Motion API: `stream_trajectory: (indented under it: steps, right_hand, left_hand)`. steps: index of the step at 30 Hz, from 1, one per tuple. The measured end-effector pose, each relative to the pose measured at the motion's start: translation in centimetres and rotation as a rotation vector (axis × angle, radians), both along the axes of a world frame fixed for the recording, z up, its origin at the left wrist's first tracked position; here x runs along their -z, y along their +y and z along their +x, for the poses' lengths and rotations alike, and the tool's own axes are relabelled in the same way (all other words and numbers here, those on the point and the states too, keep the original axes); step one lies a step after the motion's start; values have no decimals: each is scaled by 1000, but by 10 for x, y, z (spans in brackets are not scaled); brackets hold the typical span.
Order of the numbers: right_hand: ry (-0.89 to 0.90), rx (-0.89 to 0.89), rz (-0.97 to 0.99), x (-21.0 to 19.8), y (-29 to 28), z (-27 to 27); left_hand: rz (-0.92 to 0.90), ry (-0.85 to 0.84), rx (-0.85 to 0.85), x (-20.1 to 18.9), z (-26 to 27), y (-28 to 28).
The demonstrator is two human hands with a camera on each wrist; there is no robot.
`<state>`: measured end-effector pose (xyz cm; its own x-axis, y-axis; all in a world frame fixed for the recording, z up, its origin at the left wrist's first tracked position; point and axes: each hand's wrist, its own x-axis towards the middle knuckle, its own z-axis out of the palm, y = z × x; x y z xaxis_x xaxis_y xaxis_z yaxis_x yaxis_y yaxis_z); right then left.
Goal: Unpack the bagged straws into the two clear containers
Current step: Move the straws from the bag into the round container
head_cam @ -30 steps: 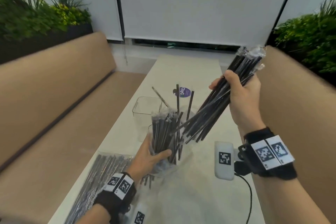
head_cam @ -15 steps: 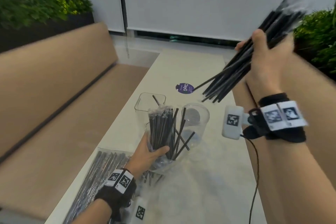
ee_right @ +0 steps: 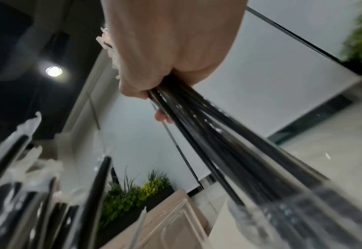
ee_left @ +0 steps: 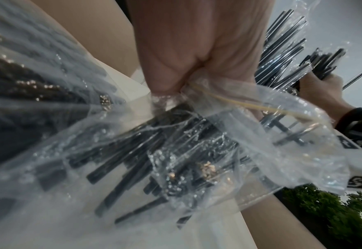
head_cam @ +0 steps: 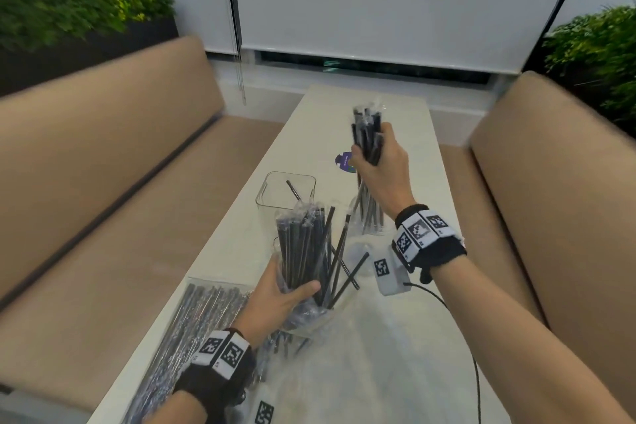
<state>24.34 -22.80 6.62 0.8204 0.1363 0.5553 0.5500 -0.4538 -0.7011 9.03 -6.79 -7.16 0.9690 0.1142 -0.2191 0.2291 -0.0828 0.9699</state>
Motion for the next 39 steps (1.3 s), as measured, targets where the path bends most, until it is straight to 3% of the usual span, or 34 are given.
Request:
stream_trajectory:
  steps: [4, 8, 10, 13, 15, 20, 22, 25, 31, 39]
  right_hand:
    - [249, 118, 261, 17, -12, 2]
    - [534, 107, 26, 27, -40, -2]
    - [481, 144, -61, 19, -57, -12]
    - [242, 261, 103, 6, -69, -45]
    - [281, 151, 204, 3, -60, -64]
    - [897, -261, 12, 25, -17, -69]
    - [1106, -364, 97, 33, -7, -65]
    - [1264, -430, 252, 41, -5, -62]
    - [1111, -410, 376, 38, -14, -63]
    - [793, -366, 959, 43, -37, -74]
  left_hand:
    - [-11, -4, 0, 3, 0, 1]
    - [-21, 15, -14, 6, 1, 1]
    - [17, 20, -38, 9, 2, 2]
    - [3, -7, -45, 12, 3, 5]
    - [-7, 0, -20, 14, 2, 9]
    - [21, -6, 117, 1, -6, 11]
    - [39, -10, 148, -7, -10, 10]
    - [59, 12, 162, -11, -13, 11]
    - [21, -2, 118, -20, -20, 9]
    - [-8, 72, -16, -15, -22, 7]
